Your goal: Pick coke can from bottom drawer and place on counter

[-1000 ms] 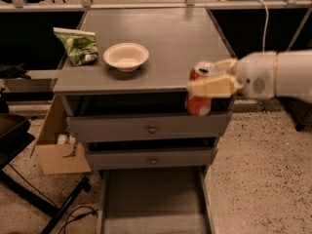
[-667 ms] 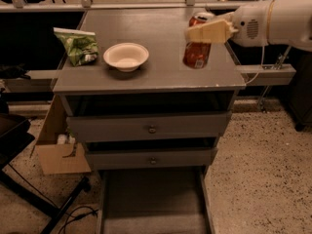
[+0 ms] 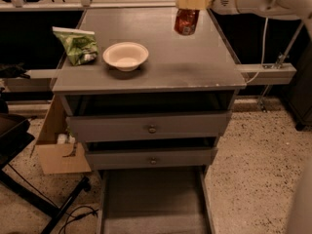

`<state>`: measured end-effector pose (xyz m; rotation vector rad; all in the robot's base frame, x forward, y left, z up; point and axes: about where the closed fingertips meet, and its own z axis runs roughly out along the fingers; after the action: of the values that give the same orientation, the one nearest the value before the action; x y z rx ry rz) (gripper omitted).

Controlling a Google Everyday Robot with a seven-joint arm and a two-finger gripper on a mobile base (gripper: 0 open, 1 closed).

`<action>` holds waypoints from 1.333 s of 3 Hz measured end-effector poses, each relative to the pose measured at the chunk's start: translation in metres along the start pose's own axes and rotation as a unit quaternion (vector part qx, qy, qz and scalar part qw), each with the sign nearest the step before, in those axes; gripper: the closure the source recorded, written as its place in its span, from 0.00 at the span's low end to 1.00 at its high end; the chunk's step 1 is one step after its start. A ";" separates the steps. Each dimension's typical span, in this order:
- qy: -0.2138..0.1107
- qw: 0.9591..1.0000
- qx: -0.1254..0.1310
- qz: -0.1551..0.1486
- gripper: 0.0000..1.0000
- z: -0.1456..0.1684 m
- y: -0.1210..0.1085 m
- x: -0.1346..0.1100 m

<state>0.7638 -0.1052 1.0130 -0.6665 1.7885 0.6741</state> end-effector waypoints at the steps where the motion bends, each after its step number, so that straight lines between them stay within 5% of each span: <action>1: 0.009 0.999 0.037 -0.027 1.00 0.047 -0.046 -0.007; 3: -0.022 0.989 0.105 -0.099 1.00 0.056 -0.116 -0.019; 4: -0.027 0.992 0.105 -0.066 1.00 0.051 -0.142 0.011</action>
Offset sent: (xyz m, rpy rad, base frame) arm 0.1703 -0.0543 0.0324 -0.1809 -0.2810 -0.1815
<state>0.8952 -0.1675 0.9700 -0.6104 1.7206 0.4038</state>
